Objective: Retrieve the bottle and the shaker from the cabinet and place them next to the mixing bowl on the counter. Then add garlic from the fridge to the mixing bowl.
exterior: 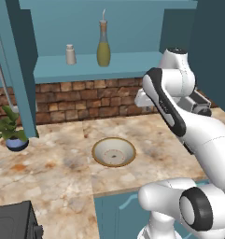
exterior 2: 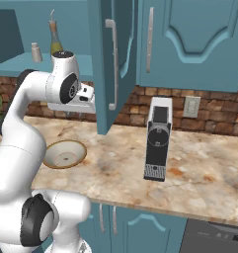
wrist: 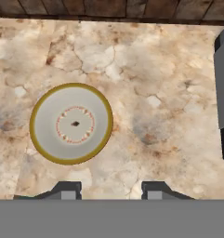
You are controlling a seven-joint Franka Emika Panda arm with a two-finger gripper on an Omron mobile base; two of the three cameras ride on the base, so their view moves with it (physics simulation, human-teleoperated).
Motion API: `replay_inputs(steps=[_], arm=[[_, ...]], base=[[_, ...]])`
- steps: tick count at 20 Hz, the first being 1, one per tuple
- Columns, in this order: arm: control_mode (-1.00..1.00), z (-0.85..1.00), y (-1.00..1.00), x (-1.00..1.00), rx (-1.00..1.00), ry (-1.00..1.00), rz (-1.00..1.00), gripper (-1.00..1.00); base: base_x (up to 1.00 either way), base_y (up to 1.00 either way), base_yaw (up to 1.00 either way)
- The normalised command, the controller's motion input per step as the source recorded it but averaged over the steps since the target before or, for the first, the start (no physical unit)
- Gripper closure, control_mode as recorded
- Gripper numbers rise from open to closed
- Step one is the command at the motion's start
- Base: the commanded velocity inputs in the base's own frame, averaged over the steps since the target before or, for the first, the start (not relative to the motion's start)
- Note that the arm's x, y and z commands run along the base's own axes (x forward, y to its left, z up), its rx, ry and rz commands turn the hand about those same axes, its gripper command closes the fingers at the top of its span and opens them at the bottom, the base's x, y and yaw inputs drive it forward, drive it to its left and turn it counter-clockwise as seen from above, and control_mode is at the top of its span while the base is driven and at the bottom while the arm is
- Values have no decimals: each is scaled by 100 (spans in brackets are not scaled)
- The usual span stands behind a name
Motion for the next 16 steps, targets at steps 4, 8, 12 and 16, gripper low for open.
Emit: replay_inputs(steps=[4, 8, 12, 16], arm=[[-100, 4, 0, 2, 1, -1, 0, -100], [-100, 45, 14, 0, 0, -3, 4, -100], [-100, 67, 48, 7, -3, -5, 3, -100], [-100, 68, 41, 24, -3, -18, 0, -100]], base=[[0, 0, 0], [0, 0, 0], [0, 0, 0], [0, 0, 0]])
